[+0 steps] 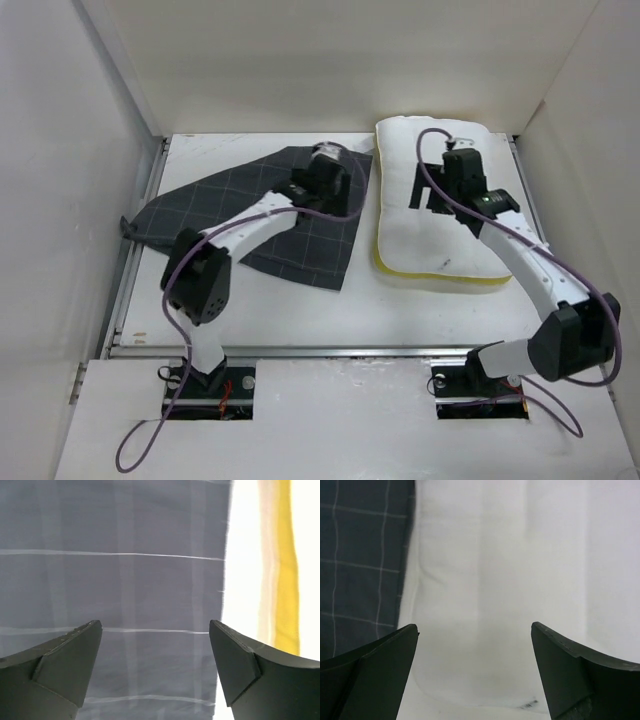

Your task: Put the pillow into the pillowcase

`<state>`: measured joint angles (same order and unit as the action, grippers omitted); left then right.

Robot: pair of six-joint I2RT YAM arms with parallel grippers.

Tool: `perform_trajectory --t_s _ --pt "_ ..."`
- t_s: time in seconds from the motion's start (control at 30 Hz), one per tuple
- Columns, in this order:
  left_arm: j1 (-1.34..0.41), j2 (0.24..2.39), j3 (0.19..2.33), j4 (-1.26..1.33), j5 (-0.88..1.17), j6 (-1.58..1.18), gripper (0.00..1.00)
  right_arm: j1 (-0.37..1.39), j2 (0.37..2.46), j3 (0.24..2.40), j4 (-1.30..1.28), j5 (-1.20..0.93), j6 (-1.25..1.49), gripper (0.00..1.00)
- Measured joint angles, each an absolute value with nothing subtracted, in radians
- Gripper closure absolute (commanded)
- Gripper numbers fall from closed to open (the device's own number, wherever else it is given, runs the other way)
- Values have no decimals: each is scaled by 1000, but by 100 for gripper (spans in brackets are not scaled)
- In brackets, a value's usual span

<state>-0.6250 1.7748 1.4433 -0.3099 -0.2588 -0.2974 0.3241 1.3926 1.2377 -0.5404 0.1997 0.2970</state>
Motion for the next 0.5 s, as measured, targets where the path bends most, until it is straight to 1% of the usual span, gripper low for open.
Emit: perform_trajectory --t_s 0.03,0.07,0.1,0.13,0.23,0.43,0.5 --pt "-663 1819 1474 -311 -267 -293 15 300 1366 1225 -543 210 311 0" --pt "-695 1864 1504 -311 -277 -289 19 280 1338 1212 -545 220 319 0" --pt "-727 1907 1531 -313 -287 -285 25 265 1313 1201 -551 232 329 0" --pt "-754 1948 1557 -316 -294 -281 34 255 1291 1193 -555 237 336 0" --pt "-795 2033 1584 -315 -280 -264 34 247 1236 1173 -566 255 348 0" --pt "-783 2127 1602 -318 -249 -239 38 235 1217 1132 -586 268 358 0" --pt "-779 2147 1619 -317 -242 -232 41 228 1217 1125 -601 270 359 0"
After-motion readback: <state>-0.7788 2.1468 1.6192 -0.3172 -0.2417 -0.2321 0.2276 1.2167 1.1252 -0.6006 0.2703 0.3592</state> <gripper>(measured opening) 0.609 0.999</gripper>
